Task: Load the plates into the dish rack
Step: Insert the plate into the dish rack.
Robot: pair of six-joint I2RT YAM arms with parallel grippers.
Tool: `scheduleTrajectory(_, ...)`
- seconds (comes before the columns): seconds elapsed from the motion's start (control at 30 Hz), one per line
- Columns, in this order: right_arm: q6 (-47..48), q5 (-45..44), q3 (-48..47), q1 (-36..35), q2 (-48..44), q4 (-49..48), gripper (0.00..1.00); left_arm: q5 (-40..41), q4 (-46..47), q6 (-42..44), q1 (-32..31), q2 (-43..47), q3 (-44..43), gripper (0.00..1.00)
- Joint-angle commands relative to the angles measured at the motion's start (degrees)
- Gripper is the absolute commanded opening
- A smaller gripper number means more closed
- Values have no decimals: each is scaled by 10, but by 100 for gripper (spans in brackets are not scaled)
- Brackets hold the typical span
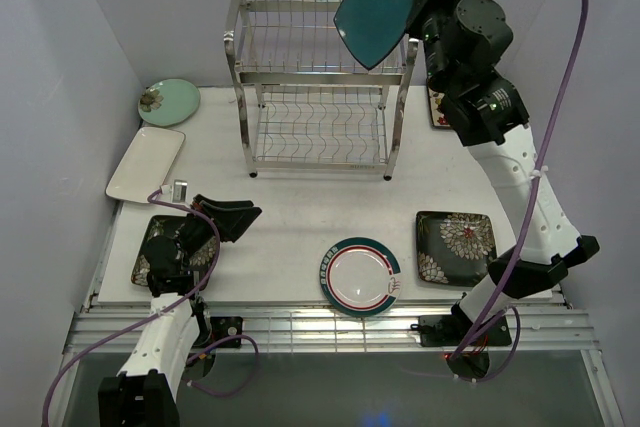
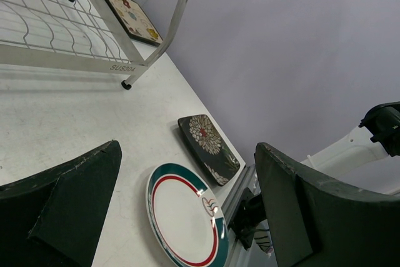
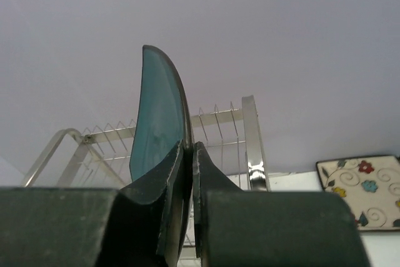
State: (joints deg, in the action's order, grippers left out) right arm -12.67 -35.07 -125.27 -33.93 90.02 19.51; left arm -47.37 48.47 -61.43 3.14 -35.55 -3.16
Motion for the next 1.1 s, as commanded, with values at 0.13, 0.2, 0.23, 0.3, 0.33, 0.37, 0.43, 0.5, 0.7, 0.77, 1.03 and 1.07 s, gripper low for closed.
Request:
scheduleTrajectory(0.13, 149, -119, -21, -31, -4, -252, 8, 4, 4, 8, -5, -5, 9, 98)
scheduleTrajectory(0.2, 169, -126, -2, -31, -8, -271, 8, 4, 4, 8, -5, -3, 10, 98)
scheduleTrajectory(0.23, 173, -129, 1, -31, -11, -278, 8, 4, 4, 8, -5, -2, 10, 98)
scheduleTrajectory(0.3, 186, -131, -1, -32, -11, -287, 8, 5, 4, 8, -5, -1, 10, 98)
scheduleTrajectory(0.33, 191, -133, -8, -32, -9, -289, 8, 5, 4, 8, -6, 0, 10, 98)
scheduleTrajectory(0.37, 198, -134, -10, -33, -8, -299, 8, 5, 4, 8, -7, 0, 10, 98)
scheduleTrajectory(0.43, 220, -136, -20, -36, -2, -304, 8, 6, 4, 8, -7, 0, 10, 98)
scheduleTrajectory(0.5, 232, -136, -16, -39, -3, -322, 8, 6, 4, 9, -8, -1, 10, 98)
scheduleTrajectory(0.7, 301, -138, -4, -42, 9, -373, 8, 8, 4, 10, -9, 0, 11, 98)
scheduleTrajectory(0.77, 332, -140, 9, -42, 13, -401, 8, 8, 4, 11, -9, -1, 11, 98)
scheduleTrajectory(1.03, 396, -134, 46, -46, 19, -471, 8, 10, 4, 12, -11, -3, 11, 98)
scheduleTrajectory(1.07, 400, -133, 47, -47, 21, -482, 8, 11, 4, 12, -11, -4, 11, 98)
